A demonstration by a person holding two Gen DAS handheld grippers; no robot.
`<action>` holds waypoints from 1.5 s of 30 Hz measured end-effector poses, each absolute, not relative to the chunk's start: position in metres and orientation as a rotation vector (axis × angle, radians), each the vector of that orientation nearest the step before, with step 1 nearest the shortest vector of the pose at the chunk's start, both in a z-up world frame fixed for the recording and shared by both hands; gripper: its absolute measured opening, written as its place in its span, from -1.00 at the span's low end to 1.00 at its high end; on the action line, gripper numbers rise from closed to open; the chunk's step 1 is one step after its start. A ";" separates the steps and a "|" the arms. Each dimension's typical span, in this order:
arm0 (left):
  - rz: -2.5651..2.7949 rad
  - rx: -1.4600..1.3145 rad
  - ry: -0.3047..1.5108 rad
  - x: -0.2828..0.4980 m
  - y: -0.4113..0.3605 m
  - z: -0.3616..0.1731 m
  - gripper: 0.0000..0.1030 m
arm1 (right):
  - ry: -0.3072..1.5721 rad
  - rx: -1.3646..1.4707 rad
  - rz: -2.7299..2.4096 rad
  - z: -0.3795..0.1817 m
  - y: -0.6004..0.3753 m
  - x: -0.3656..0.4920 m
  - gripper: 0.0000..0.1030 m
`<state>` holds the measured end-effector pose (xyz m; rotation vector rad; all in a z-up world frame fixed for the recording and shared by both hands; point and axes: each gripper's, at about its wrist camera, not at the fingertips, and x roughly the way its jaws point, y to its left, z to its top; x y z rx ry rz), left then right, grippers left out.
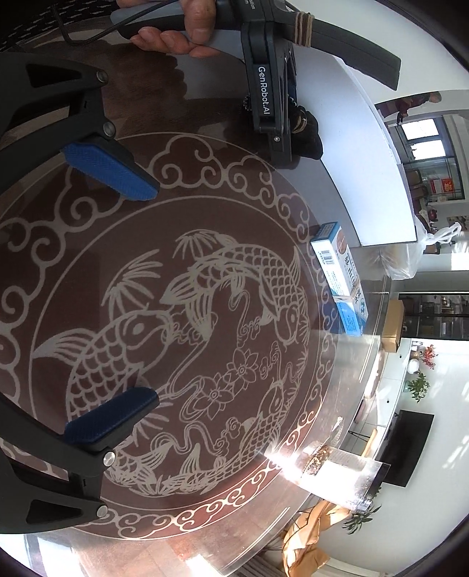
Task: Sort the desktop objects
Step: 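Grasp the black scrunchie with the left tool while the right approaches the white-blue box, then close the right tool on the white-blue toenail cream box and lift it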
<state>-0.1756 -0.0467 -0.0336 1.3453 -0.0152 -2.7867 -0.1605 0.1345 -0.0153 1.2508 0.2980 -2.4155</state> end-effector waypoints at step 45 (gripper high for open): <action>-3.089 1.493 -0.137 -0.087 -0.005 -0.035 -0.17 | 0.162 1.266 -2.631 -0.001 0.195 -0.048 -0.17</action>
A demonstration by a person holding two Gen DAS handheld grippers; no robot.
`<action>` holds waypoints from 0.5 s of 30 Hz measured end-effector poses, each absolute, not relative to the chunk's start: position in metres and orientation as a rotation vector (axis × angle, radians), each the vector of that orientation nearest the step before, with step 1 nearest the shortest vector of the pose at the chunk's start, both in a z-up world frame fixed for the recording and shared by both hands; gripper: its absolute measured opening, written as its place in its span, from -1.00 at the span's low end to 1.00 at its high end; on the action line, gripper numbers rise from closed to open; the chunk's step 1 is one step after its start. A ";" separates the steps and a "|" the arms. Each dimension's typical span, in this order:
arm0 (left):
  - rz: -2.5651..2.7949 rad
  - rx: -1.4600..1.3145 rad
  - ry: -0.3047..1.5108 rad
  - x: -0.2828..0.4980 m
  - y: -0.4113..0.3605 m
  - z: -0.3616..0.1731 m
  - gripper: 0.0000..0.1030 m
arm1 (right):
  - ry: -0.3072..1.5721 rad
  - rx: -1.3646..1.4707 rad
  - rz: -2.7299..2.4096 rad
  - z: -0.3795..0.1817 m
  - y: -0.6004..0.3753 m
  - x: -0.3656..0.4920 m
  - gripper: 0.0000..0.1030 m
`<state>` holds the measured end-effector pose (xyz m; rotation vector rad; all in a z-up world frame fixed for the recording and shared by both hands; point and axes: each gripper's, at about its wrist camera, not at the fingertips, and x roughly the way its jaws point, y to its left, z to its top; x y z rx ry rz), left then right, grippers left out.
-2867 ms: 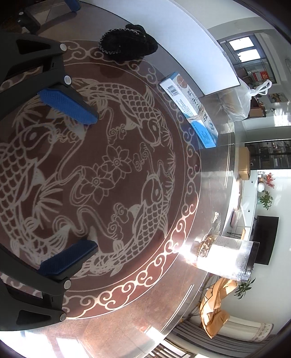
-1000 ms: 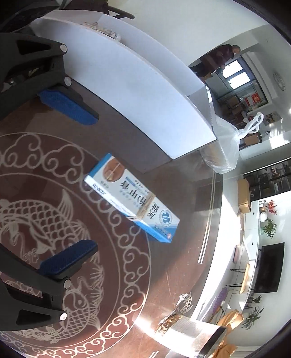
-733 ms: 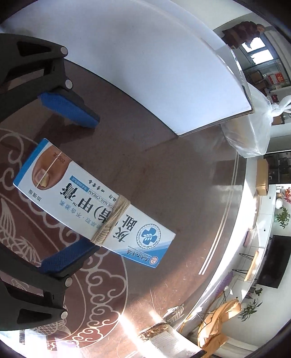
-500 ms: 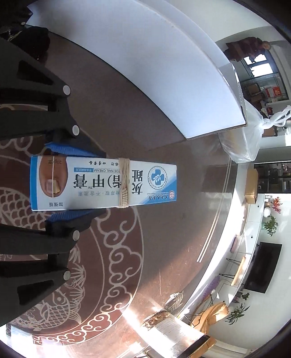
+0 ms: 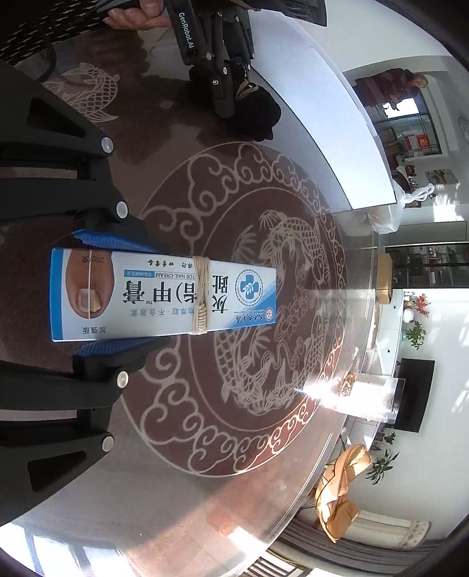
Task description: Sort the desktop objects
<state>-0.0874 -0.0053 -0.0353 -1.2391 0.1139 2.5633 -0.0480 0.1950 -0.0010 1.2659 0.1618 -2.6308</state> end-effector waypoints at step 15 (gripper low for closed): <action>2.614 -1.370 0.153 -0.093 -0.008 -0.044 1.00 | 0.140 1.373 -2.645 -0.010 0.203 -0.064 1.00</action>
